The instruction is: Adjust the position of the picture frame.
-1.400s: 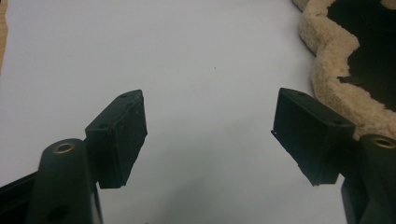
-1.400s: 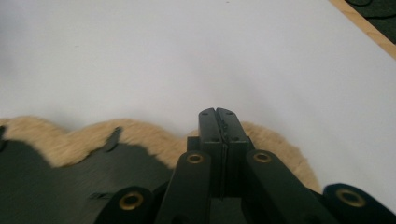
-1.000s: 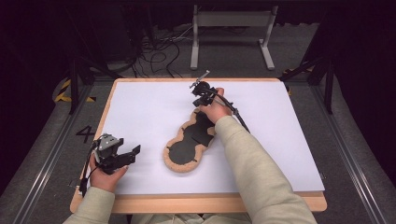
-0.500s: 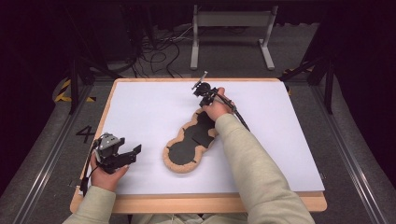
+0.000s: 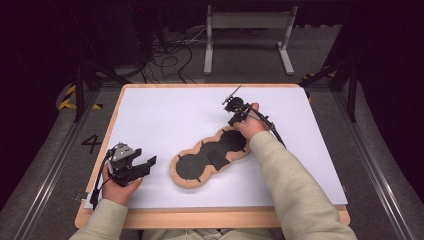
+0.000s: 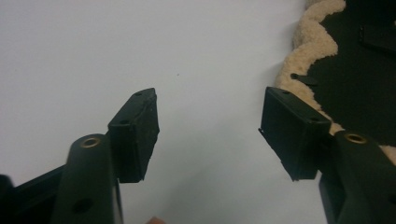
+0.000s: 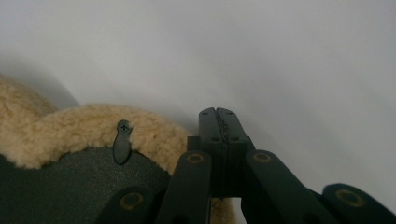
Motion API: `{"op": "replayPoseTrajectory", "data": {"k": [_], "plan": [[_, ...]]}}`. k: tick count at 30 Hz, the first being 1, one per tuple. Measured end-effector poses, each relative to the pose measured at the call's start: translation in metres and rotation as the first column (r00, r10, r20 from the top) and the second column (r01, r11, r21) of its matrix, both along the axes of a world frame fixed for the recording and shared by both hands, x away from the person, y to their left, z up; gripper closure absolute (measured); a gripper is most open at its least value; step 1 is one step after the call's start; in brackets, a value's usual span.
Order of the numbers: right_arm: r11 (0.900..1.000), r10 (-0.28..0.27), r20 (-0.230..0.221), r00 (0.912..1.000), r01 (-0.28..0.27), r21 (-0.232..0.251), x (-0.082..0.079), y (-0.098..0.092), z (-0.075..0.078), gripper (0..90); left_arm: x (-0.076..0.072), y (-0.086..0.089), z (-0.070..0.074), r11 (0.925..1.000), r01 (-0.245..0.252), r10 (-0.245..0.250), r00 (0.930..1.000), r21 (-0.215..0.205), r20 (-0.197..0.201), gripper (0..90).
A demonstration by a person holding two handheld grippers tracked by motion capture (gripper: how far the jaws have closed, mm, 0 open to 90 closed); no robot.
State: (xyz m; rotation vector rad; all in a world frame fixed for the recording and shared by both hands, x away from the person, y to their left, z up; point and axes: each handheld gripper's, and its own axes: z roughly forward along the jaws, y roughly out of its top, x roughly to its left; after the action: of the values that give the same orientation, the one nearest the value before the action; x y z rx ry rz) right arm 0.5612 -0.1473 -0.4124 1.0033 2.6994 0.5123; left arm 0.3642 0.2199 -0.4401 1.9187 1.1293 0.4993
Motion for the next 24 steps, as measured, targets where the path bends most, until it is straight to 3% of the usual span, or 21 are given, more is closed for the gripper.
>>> {"op": "replayPoseTrajectory", "data": {"k": [5,10,14,16,18,21,24], "plan": [[1.0,-0.003,-0.014,0.9999,0.003,-0.002,-0.011,-0.007,0.0,90.0,0.001,0.0,0.001,0.9989,0.045,-0.045,0.999,-0.014,-0.009,48.1],[1.0,0.012,-0.035,0.9993,-0.013,-0.015,-0.026,-0.015,0.001,90.0,-0.003,0.0,0.008,0.9938,0.098,-0.097,0.995,-0.052,0.023,66.0],[1.0,0.014,-0.038,0.9992,-0.014,-0.001,-0.036,-0.023,0.002,90.0,-0.004,-0.002,0.011,0.9863,0.153,-0.152,0.9883,-0.063,0.017,77.6],[1.0,0.006,0.005,1.0,-0.006,0.019,-0.041,-0.028,0.006,90.0,-0.004,-0.005,0.013,0.9796,0.191,-0.191,0.9815,-0.062,0.012,87.1],[0.998,0.011,0.047,0.9988,-0.014,0.062,-0.047,-0.032,0.012,90.0,-0.006,-0.008,0.015,0.9718,0.226,-0.226,0.9741,-0.068,0.002,90.0],[0.991,0.014,0.104,0.9945,-0.028,0.132,-0.061,-0.04,0.023,88.1,-0.01,-0.018,0.018,0.9565,0.286,-0.286,0.9582,-0.059,0.0,90.0],[0.984,0.023,0.123,0.9922,-0.045,0.172,-0.077,-0.048,0.028,87.8,-0.015,-0.03,0.021,0.9358,0.351,-0.351,0.9362,-0.032,-0.003,90.0]]}}
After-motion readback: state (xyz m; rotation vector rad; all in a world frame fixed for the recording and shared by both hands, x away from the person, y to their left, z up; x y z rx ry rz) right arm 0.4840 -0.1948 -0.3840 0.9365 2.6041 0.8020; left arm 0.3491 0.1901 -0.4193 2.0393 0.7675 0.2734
